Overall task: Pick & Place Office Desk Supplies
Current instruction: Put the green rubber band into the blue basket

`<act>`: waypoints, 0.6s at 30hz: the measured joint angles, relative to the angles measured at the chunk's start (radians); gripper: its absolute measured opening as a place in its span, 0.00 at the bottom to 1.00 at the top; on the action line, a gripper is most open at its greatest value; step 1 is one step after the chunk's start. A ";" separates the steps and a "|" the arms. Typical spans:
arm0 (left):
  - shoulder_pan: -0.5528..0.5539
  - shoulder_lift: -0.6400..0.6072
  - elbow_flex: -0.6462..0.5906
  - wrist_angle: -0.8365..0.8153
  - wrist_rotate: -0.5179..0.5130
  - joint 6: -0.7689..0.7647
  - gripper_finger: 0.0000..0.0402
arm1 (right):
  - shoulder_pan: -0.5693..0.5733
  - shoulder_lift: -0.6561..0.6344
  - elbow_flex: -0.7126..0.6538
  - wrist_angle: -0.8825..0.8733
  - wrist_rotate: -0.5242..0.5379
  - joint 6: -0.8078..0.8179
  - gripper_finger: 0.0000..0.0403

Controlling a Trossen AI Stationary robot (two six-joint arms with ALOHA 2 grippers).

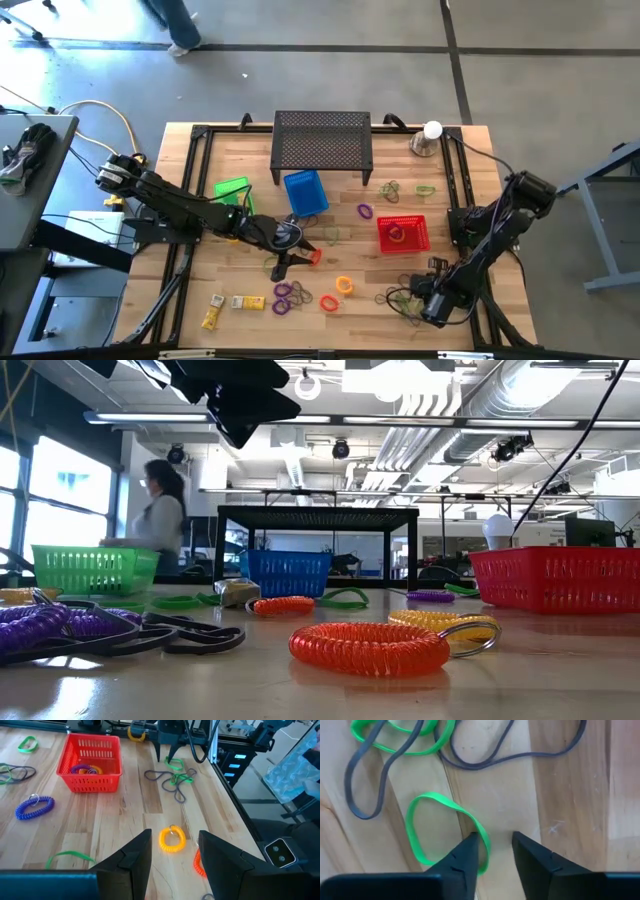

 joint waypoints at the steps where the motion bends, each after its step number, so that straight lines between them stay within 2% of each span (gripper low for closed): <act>1: 0.000 0.000 0.000 -0.002 0.000 0.000 0.39 | 0.000 0.009 0.003 -0.003 -0.002 0.000 0.23; 7: 0.000 0.000 0.000 -0.003 0.000 0.000 0.39 | 0.003 0.000 0.013 -0.016 0.031 0.001 0.03; 15: 0.000 0.000 0.000 0.005 -0.051 0.000 0.39 | -0.009 -0.009 0.142 -0.129 0.040 0.000 0.01; 18: -0.002 0.000 0.000 0.021 -0.057 0.000 0.39 | -0.014 -0.009 0.210 -0.224 0.099 -0.001 0.01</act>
